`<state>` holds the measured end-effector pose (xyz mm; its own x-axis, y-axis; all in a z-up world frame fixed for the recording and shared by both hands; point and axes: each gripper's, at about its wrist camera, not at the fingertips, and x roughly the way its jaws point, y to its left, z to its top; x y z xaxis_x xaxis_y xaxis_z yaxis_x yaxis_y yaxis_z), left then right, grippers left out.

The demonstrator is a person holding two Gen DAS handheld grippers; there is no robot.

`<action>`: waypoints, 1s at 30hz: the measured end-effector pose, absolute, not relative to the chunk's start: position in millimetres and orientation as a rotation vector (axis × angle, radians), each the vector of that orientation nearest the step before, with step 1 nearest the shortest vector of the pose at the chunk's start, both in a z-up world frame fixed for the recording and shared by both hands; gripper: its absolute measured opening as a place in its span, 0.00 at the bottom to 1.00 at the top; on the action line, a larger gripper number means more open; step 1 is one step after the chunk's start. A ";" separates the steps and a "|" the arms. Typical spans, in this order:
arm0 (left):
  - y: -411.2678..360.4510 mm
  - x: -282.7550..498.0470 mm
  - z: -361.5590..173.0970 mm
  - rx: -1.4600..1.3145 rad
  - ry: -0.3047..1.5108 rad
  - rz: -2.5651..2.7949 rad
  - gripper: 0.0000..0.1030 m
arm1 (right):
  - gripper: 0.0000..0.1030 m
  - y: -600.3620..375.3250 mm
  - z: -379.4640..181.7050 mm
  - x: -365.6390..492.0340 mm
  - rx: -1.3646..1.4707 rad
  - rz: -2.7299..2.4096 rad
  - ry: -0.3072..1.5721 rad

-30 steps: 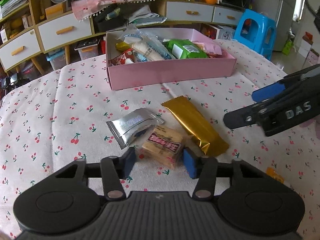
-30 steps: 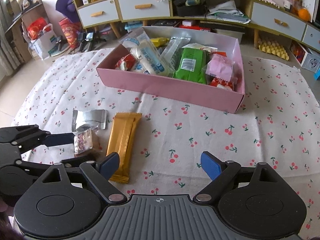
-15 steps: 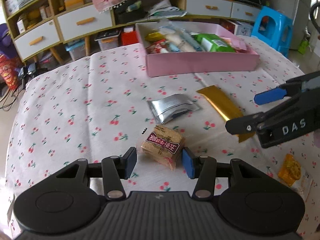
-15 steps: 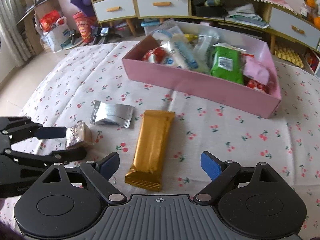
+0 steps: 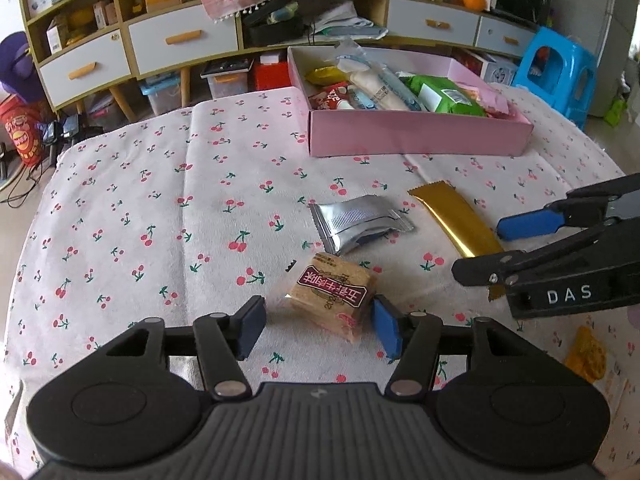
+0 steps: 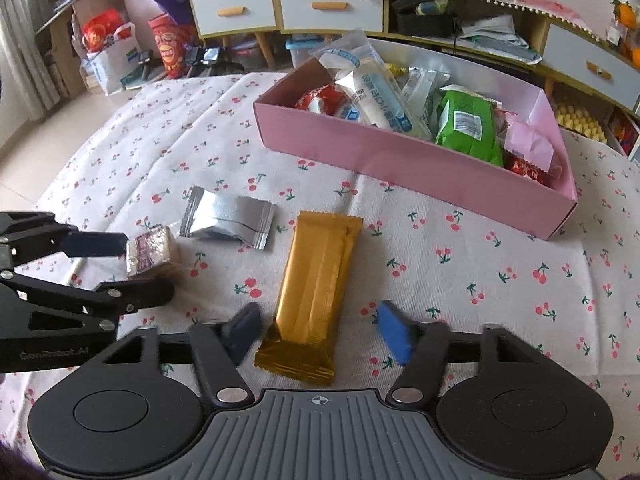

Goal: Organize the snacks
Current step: 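Grasp the brown cake pack with left tool while right tool grasps gold bar, then carry both snacks into the pink box and open both tools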

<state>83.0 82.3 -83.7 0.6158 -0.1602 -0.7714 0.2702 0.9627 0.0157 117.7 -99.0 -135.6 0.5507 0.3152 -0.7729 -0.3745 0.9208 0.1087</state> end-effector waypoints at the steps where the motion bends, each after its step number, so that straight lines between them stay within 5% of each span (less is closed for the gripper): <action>1: 82.3 83.6 -83.4 0.132 0.875 -0.247 0.51 | 0.45 -99.5 -135.0 118.7 -0.066 0.411 0.901; 6: 81.5 84.6 -79.4 0.112 0.888 -0.243 0.45 | 0.28 -101.5 -131.8 124.4 -0.030 0.414 0.933; 30: 73.3 92.3 -47.8 -0.069 0.934 -0.211 0.44 | 0.27 -164.3 -93.1 131.3 0.312 0.386 1.026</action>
<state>92.3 73.3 -47.8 0.5755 -0.2097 -0.7904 0.1500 0.9772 -0.1501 131.3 -164.3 -93.1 0.4617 0.4513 -0.7637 -0.1648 0.8895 0.4261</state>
